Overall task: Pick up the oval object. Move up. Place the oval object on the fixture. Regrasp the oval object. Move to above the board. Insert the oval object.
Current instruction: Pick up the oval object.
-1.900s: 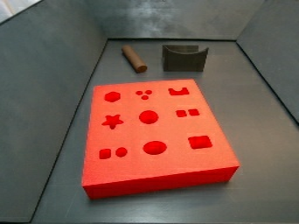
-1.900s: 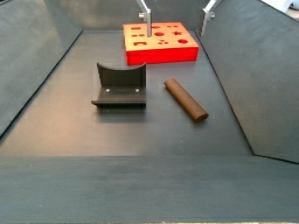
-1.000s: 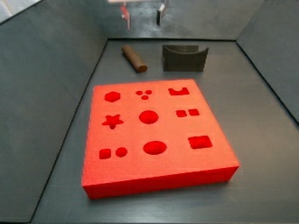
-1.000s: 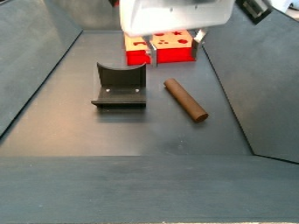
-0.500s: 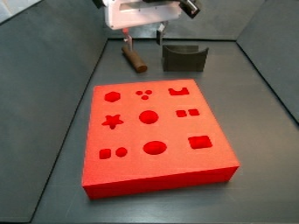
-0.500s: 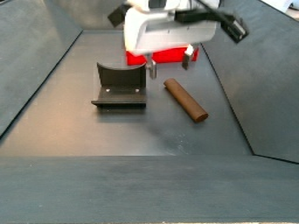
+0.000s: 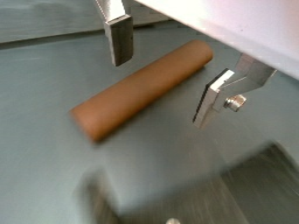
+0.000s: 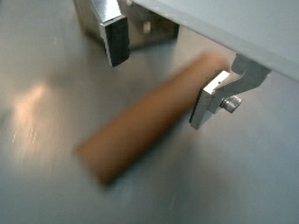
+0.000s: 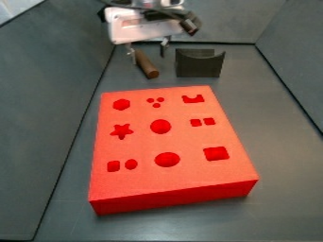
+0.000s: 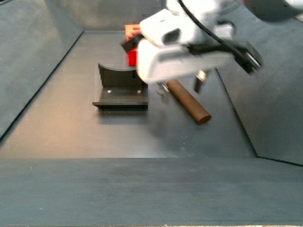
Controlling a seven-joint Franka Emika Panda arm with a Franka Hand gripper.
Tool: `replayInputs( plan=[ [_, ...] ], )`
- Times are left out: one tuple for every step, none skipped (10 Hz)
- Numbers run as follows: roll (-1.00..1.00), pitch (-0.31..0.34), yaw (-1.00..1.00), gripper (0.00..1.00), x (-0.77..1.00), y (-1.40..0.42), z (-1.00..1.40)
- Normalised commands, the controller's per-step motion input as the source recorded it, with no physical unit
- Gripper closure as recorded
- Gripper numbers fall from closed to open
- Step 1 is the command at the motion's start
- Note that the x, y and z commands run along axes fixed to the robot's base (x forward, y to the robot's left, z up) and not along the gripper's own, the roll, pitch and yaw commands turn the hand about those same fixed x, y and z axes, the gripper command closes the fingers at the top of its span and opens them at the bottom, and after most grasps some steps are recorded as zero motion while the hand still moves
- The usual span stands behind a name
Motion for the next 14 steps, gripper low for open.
replayInputs(
  plan=[
    [0.00,-0.234,-0.25,0.00,-0.42,0.01,-0.47],
    [-0.06,-0.106,0.00,0.00,-0.15,0.04,0.00],
    [0.00,0.000,0.00,0.00,0.00,0.00,-0.05],
    [0.00,0.000,0.00,1.00,0.00,0.00,0.00],
    [0.00,-0.001,0.00,1.00,0.00,0.00,0.00],
    [0.00,0.000,0.00,1.00,0.00,0.00,0.00],
    [0.00,0.000,0.00,1.00,0.00,0.00,0.00],
    [0.00,0.000,0.00,1.00,0.00,0.00,0.00],
    [0.00,0.000,0.00,1.00,0.00,0.00,0.00],
    [0.00,0.000,0.00,1.00,0.00,0.00,0.00],
    [0.00,0.000,0.00,1.00,0.00,0.00,0.00],
    [0.00,0.000,0.00,1.00,0.00,0.00,0.00],
    [0.00,0.000,0.00,1.00,0.00,0.00,0.00],
    [0.00,0.000,0.00,1.00,0.00,0.00,0.00]
  ],
)
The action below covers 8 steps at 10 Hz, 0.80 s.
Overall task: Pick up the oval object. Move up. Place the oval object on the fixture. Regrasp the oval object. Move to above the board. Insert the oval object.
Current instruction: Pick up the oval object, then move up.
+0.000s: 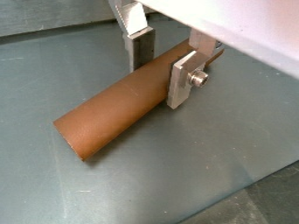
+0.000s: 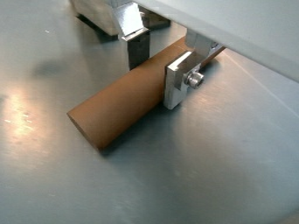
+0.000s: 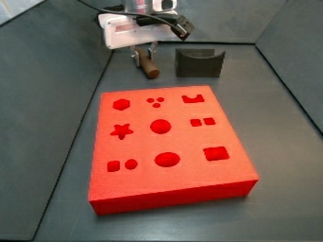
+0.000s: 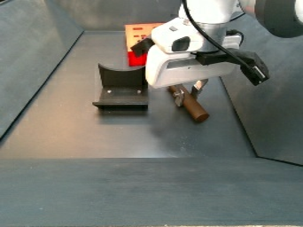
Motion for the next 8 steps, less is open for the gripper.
replayInputs(
  plan=[
    [0.00,0.000,0.00,1.00,0.00,0.00,0.00],
    [0.00,0.000,0.00,1.00,0.00,0.00,0.00],
    [0.00,0.000,0.00,1.00,0.00,0.00,0.83],
    [0.01,-0.008,-0.03,1.00,0.02,0.07,0.85],
    [0.00,0.026,-0.03,1.00,-0.01,0.05,0.74],
    [-0.01,0.042,-0.03,1.00,-0.01,0.04,0.62],
    [-0.03,0.051,-0.03,1.00,-0.01,0.02,0.43],
    [-0.04,0.050,-0.03,1.00,-0.01,0.02,0.33]
  ],
)
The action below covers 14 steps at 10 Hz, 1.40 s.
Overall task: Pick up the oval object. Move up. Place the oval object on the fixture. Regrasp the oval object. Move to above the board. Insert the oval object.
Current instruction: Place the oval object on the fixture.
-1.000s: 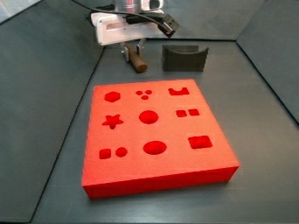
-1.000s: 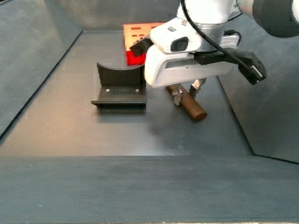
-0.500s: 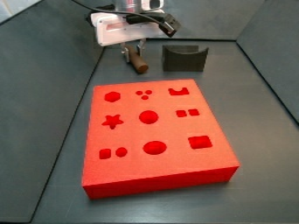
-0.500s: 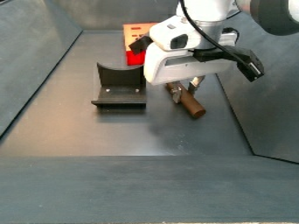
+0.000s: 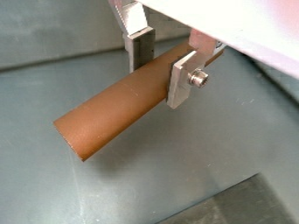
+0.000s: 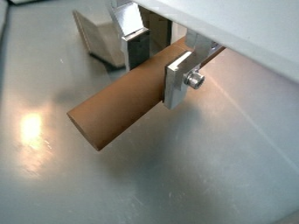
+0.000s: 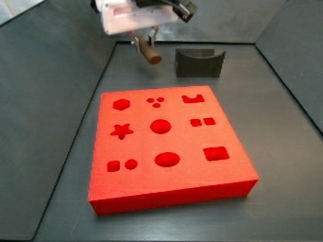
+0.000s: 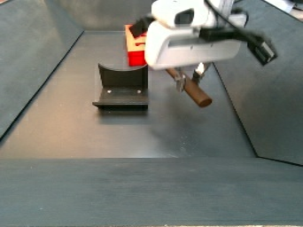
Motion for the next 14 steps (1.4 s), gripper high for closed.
replayInputs(
  plan=[
    [0.00,0.000,0.00,1.00,0.00,0.00,1.00],
    [-0.01,-0.009,0.00,1.00,0.01,0.00,1.00],
    [-0.03,0.020,0.00,1.00,0.00,0.00,1.00],
    [-0.03,0.024,0.00,1.00,0.00,0.00,1.00],
    [-0.05,0.031,0.00,1.00,-0.01,-0.01,1.00],
    [-0.06,0.032,0.01,1.00,-0.01,-0.01,1.00],
    [-0.08,0.032,0.01,1.00,-0.02,-0.01,1.00],
    [-0.09,0.033,0.00,1.00,-0.02,-0.01,1.00],
    [-0.11,0.036,0.00,1.00,-0.02,-0.01,0.83],
    [-0.12,0.043,-0.01,1.00,-0.01,-0.01,0.68],
    [-0.13,0.049,-0.02,1.00,-0.01,-0.01,0.52],
    [-0.14,0.058,-0.02,1.00,0.00,0.00,0.37],
    [-0.15,0.069,-0.03,1.00,0.01,0.00,0.17],
    [-0.14,0.135,-1.00,1.00,1.00,-0.64,-0.29]
  ],
)
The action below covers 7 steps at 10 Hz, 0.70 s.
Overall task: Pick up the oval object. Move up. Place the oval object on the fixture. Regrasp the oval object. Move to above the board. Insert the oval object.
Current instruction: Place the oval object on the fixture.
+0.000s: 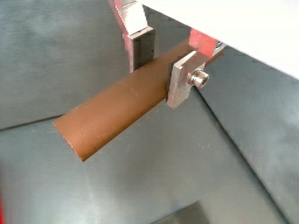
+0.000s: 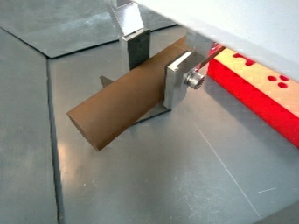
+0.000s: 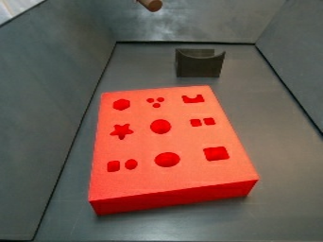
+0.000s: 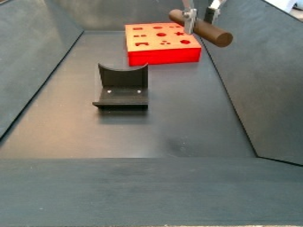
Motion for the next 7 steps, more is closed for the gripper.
replayInputs(
  plan=[
    [-0.14,0.137,-1.00,1.00,1.00,-0.62,-0.32],
    [-0.14,0.150,-1.00,1.00,1.00,-0.50,-0.27],
    [-0.15,0.167,-1.00,1.00,1.00,-0.44,-0.24],
    [-0.17,0.193,-1.00,1.00,1.00,-0.40,-0.21],
    [-0.16,0.188,-0.78,1.00,1.00,-0.35,-0.19],
    [-0.13,0.176,-0.46,1.00,1.00,-0.30,-0.16],
    [-0.10,0.168,-0.28,1.00,1.00,-0.25,-0.13]
  ],
)
